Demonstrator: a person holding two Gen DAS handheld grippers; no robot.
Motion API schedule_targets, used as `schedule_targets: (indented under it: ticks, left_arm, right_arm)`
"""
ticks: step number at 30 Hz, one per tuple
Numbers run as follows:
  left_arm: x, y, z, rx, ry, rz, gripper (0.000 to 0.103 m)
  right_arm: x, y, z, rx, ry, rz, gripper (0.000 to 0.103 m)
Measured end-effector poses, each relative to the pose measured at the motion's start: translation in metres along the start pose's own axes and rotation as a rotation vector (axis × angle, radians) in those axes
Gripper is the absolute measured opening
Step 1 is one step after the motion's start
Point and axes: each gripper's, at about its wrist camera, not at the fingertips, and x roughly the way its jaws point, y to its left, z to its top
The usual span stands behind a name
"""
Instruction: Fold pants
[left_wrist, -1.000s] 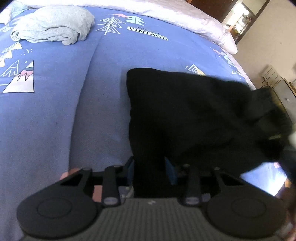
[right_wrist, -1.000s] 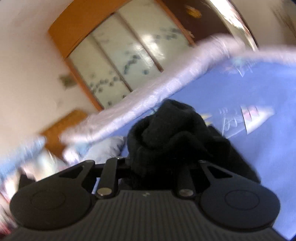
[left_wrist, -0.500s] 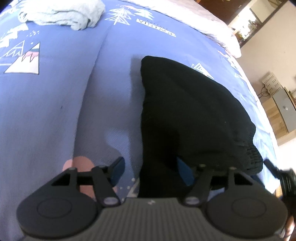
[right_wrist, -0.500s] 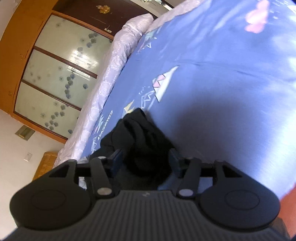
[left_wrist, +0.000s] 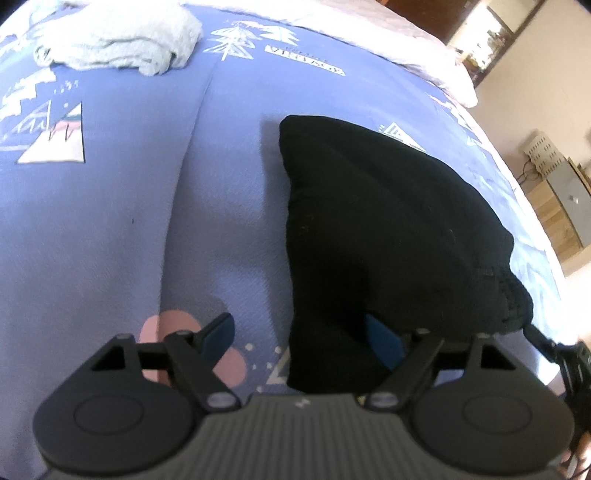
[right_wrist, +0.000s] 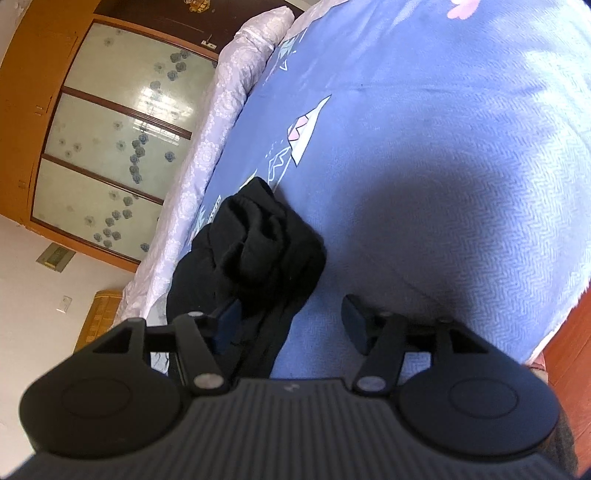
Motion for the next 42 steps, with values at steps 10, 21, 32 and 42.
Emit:
schedule_targets:
  ticks: [10,21,32,42]
  left_arm:
    - [-0.039,-0.006,-0.037,0.191,-0.056,0.077,0.062]
    - [-0.035,0.011,-0.054,0.134,-0.009,0.164,0.058]
    - [-0.031,0.002,-0.06,0.18,-0.029,0.216,0.078]
    - [-0.02,-0.009,-0.065,0.252,0.029,0.205,0.103]
  right_arm:
    - [0.002,0.015,-0.007,-0.055,0.078,-0.047,0.063]
    - [0.018,0.054,-0.04,-0.301,0.119,-0.199,0.064]
    - [0.019,0.039,-0.031,-0.257,0.114,-0.166,0.064]
    - [0.018,0.04,-0.033,-0.244,0.109,-0.151,0.064]
